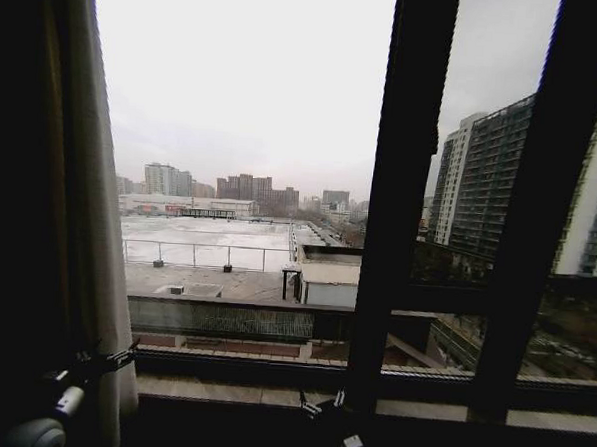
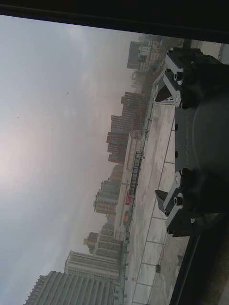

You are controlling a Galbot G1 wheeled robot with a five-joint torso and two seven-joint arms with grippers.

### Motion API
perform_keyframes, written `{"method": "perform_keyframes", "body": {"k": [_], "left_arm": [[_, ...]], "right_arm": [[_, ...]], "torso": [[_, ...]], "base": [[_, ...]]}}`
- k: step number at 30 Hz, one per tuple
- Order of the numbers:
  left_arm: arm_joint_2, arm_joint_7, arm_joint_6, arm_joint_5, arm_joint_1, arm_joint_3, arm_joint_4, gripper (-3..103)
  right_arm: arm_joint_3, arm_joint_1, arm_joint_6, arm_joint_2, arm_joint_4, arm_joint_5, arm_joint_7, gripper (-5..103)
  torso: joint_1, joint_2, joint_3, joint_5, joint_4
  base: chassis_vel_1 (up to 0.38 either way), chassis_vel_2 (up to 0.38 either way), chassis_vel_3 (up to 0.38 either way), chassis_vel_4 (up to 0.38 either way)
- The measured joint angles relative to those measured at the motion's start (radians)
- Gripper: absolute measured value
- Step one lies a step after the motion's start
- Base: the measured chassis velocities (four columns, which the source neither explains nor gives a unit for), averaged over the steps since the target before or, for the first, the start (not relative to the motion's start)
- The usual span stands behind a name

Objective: Open the curtains by pulling them apart, changing their state from closed to fully open.

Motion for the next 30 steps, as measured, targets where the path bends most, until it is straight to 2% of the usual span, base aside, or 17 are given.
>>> {"method": "perform_keyframes", "body": {"k": [4,7,16,30], "left_arm": [[-0.016,0.0,-0.013,0.011,0.01,-0.001,-0.006,100],[-0.041,0.005,-0.054,0.018,0.022,-0.008,-0.003,100],[-0.035,0.009,-0.059,0.021,0.002,0.006,0.017,100],[-0.049,0.036,-0.06,0.038,0.017,0.009,0.015,100]], "right_arm": [[0.001,0.011,-0.006,0.0,-0.001,0.001,0.0,100],[-0.001,0.035,-0.012,0.0,-0.005,0.004,0.002,100],[0.001,0.06,-0.013,0.0,-0.018,0.022,0.002,100],[0.003,0.07,-0.014,0.0,-0.025,0.028,0.001,100]], "torso": [[0.0,0.0,0.0,-0.0001,0.0001],[0.0,0.0,0.0,-0.0001,0.0006],[0.0,0.0,0.0,-0.0001,0.0001],[0.0,0.0,0.0,-0.0002,0.0006]], "base": [[0.0,0.0,0.0,0.0],[0.0,0.0,0.0,0.0],[0.0,0.0,0.0,0.0],[0.0,0.0,0.0,0.0]]}}
